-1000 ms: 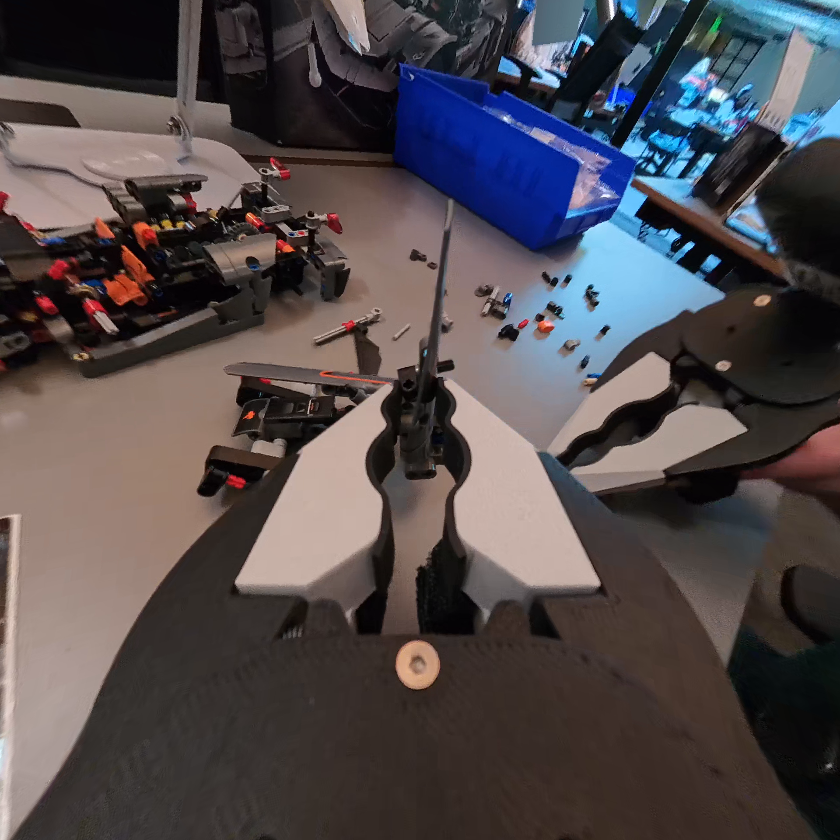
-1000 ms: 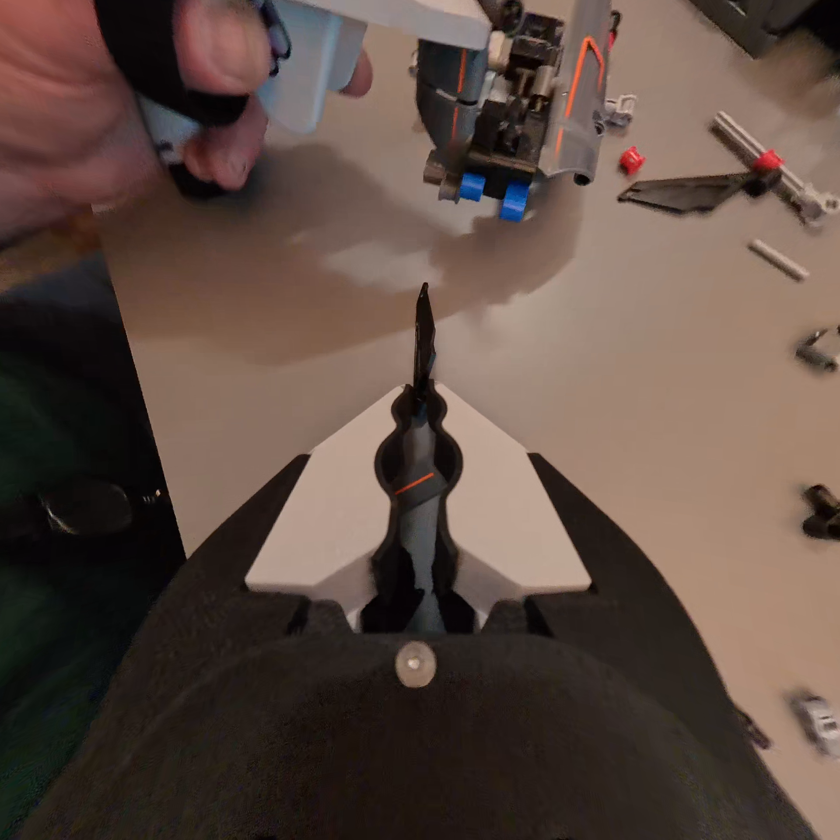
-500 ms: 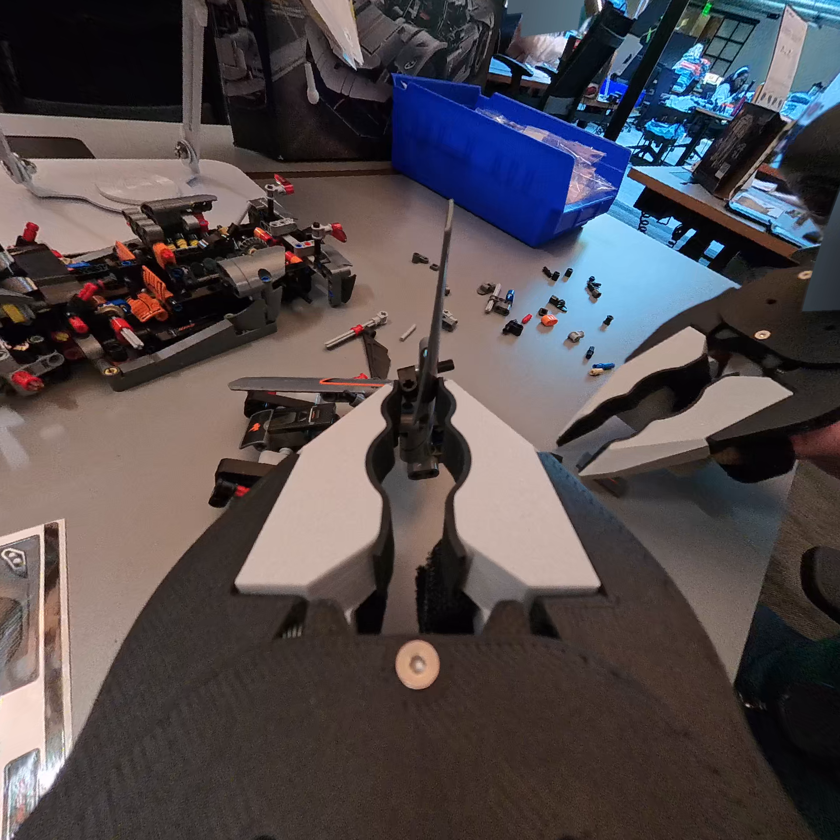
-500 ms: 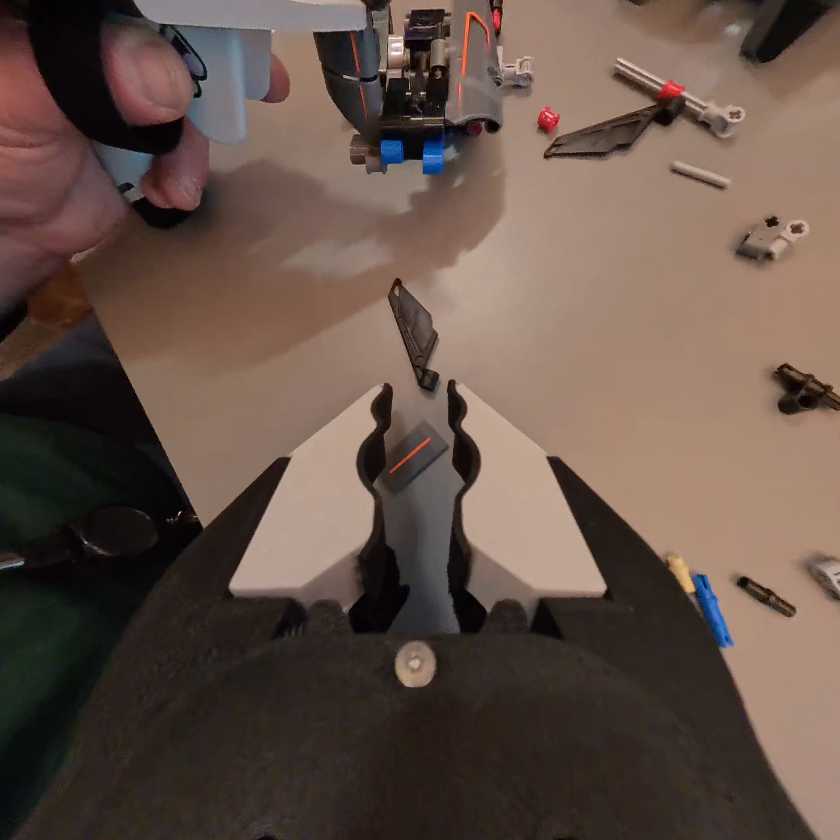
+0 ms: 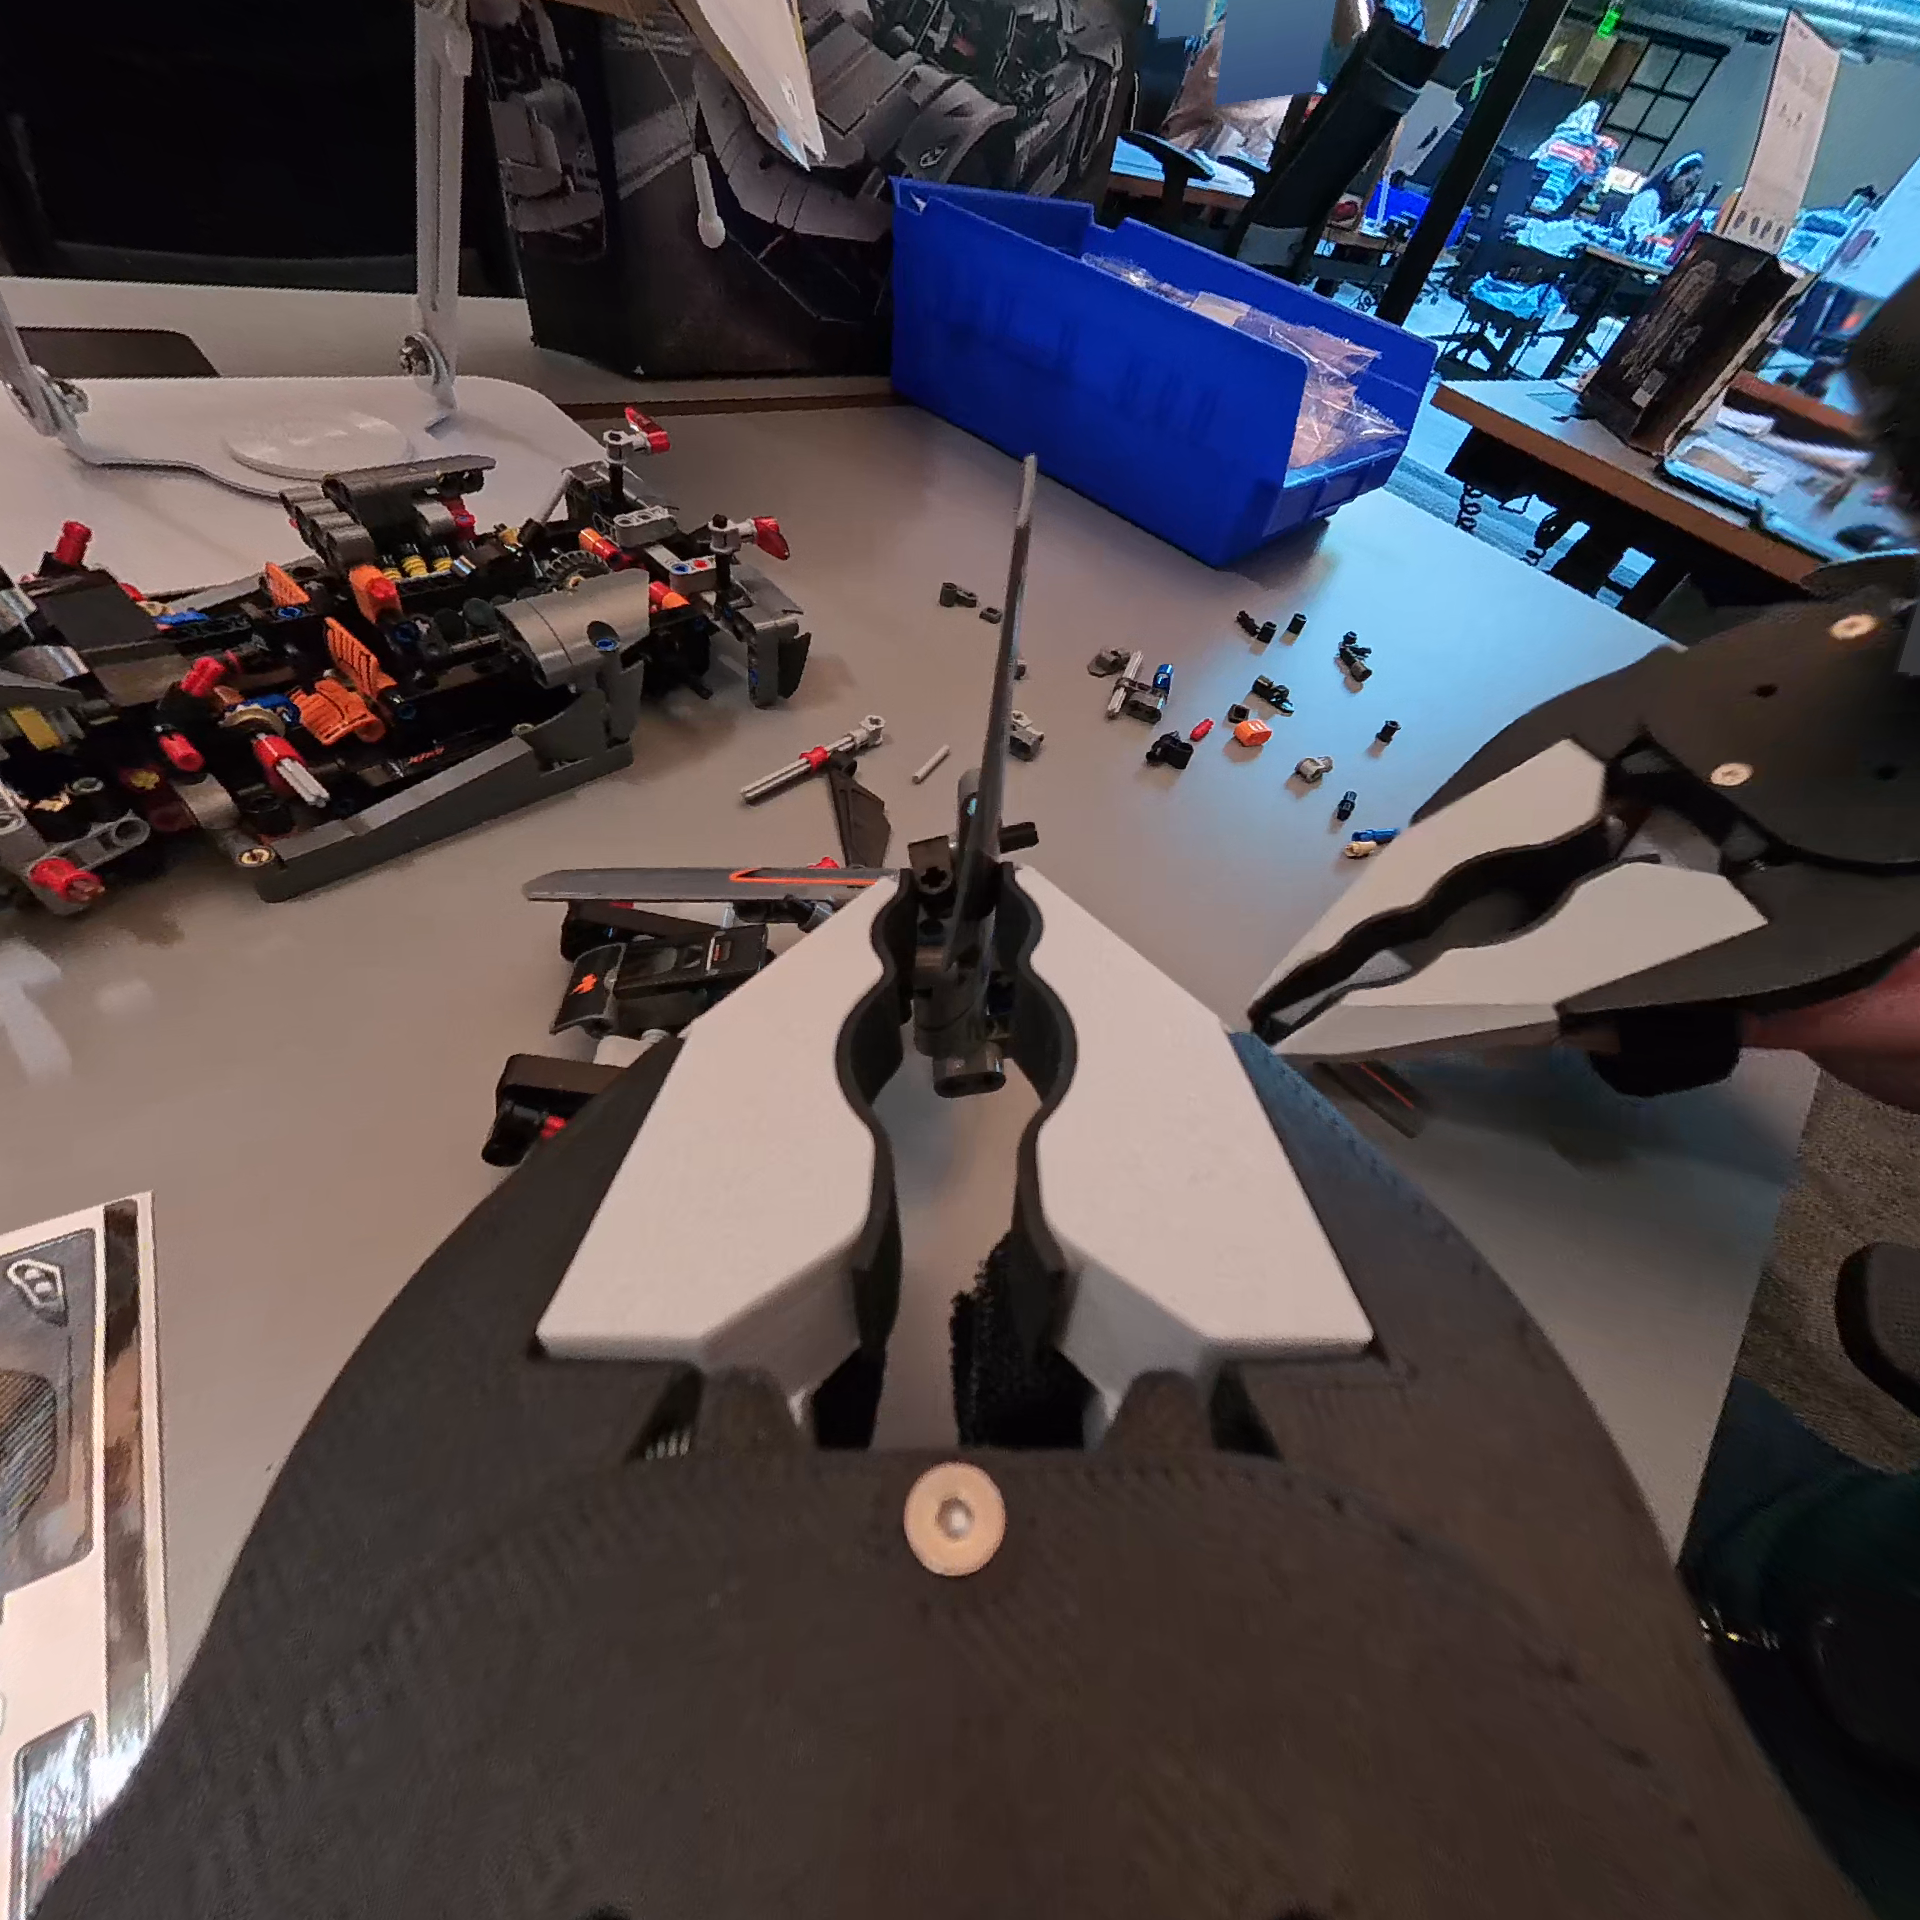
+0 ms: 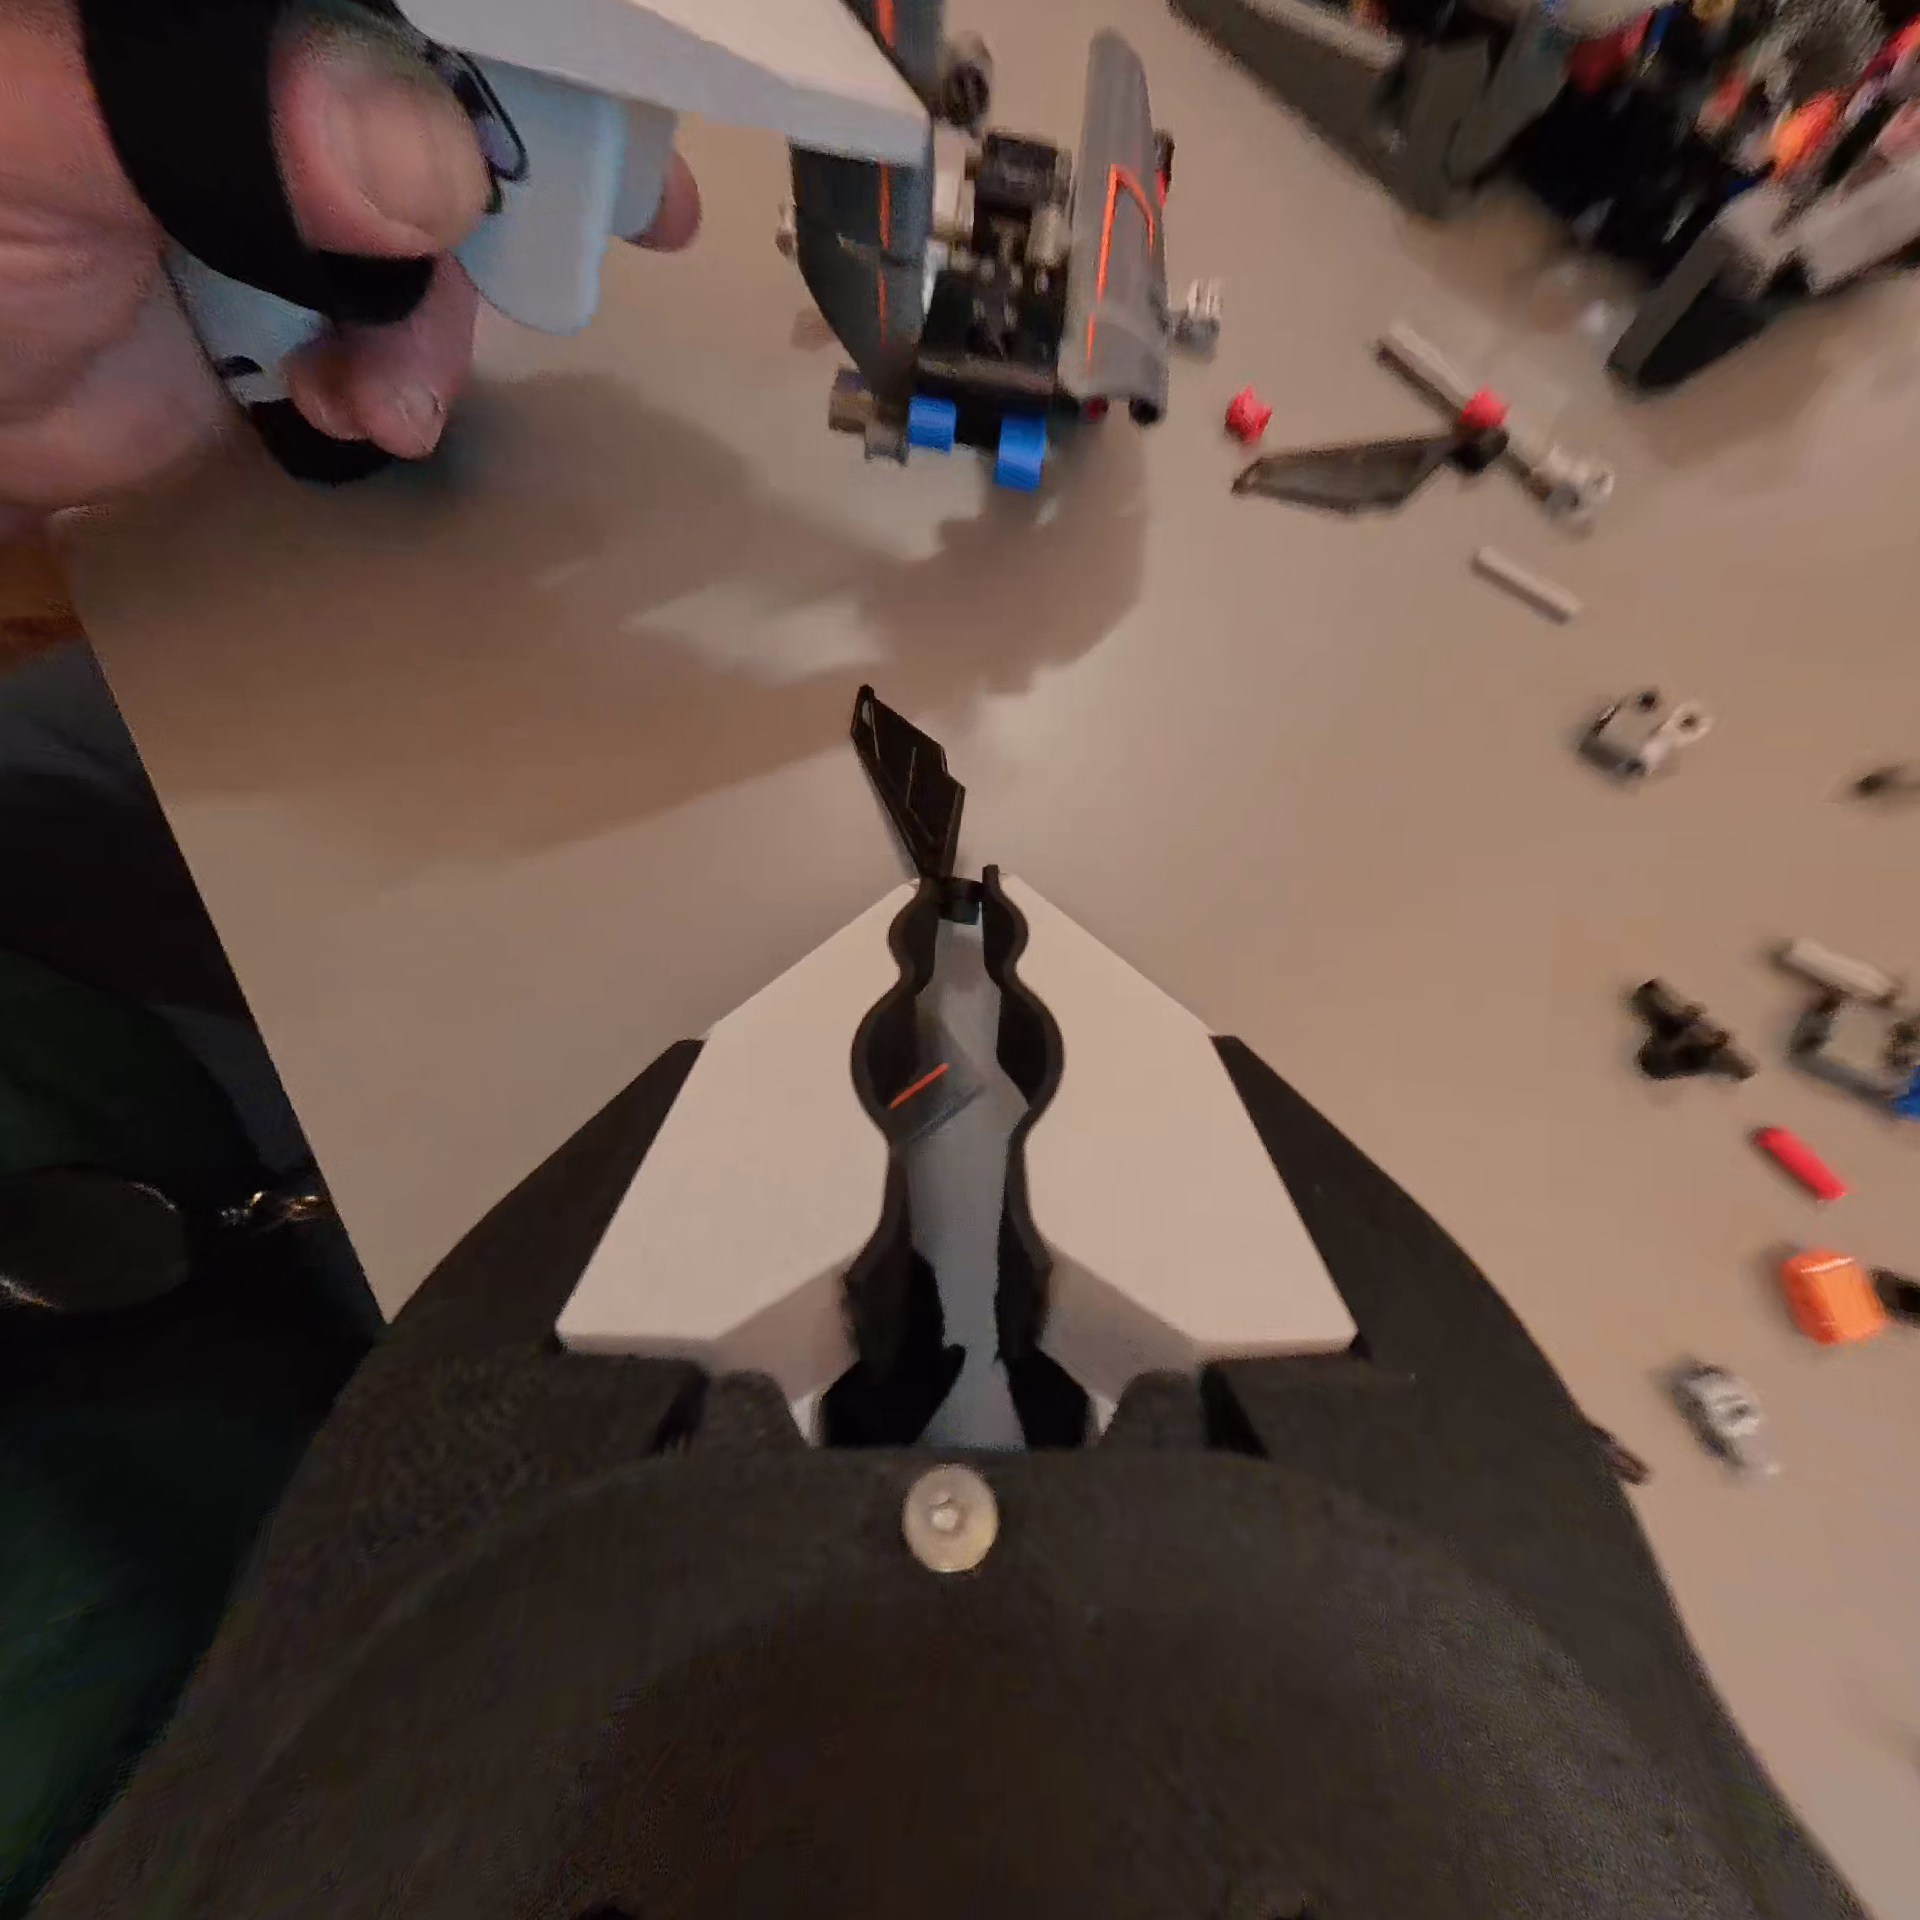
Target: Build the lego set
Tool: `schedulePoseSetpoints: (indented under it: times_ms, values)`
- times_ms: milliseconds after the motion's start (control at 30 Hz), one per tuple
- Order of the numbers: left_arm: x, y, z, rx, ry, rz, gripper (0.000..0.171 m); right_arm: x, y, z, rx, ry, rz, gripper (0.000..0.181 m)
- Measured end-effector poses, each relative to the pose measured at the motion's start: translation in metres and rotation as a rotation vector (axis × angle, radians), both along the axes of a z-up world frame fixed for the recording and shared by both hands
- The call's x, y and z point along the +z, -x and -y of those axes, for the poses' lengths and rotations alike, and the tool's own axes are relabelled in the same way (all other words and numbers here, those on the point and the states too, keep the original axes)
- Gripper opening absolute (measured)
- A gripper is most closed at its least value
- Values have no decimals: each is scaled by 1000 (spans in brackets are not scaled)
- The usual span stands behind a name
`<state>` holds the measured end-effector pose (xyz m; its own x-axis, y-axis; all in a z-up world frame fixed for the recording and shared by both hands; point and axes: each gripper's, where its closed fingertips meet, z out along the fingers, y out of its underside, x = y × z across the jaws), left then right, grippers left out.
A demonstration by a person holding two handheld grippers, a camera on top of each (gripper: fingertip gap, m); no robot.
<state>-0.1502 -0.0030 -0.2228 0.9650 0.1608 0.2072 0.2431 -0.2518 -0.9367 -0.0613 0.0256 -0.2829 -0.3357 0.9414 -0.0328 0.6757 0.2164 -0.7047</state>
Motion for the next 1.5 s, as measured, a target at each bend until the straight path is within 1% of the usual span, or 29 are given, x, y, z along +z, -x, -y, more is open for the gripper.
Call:
schedulePoseSetpoints:
  times_ms: [67, 233, 300, 333, 400, 467, 600, 800, 933, 1133, 1233, 1300, 1333, 1400, 1433, 1500]
  values:
    - [0, -2, -1, -3, 6, -19, 12, 12, 4, 0, 25, -60, -39, 6]
    - [-3, -9, -4, -13, 56, -127, 12, 40, 19, -7, 84, -247, -91, 4]
    - [-4, -11, -6, -14, 64, -148, 12, 48, 27, -7, 108, -292, -122, 4]
    - [-3, -12, -7, -12, 60, -149, 12, 51, 30, -7, 117, -311, -130, 4]
    - [-2, -14, -8, -8, 55, -157, 12, 51, 35, -9, 141, -410, -128, 4]
    - [1, -13, -8, 7, 51, -198, 12, 56, 40, -8, 148, -478, -149, 4]
    - [4, -18, -11, 7, 56, -264, 12, 64, 45, -9, 131, -541, -181, 4]
    - [5, -17, -16, 10, 51, -290, 12, 71, 49, -9, 89, -629, -216, 4]
    - [7, -19, -18, 13, 49, -320, 12, 73, 51, -6, 88, -620, -230, 3]
    - [8, -22, -22, -1, 46, -307, 12, 79, 49, 2, 97, -597, -248, 0]
    - [7, -22, -23, -13, 30, -255, 12, 73, 45, 0, 84, -504, -230, 0]
    - [6, -18, -22, -10, 22, -220, 12, 75, 36, -4, 59, -389, -241, 0]
    - [6, -15, -20, -4, 28, -221, 12, 76, 29, -11, 31, -312, -231, 0]
    - [5, -10, -17, 7, 34, -223, 12, 75, 10, -29, -34, -178, -210, 8]
    - [5, -8, -16, 10, 31, -218, 12, 71, 0, -40, -66, -133, -187, 13]
    - [4, -6, -15, 9, 32, -205, 12, 56, -21, -61, -119, -75, -129, 17]
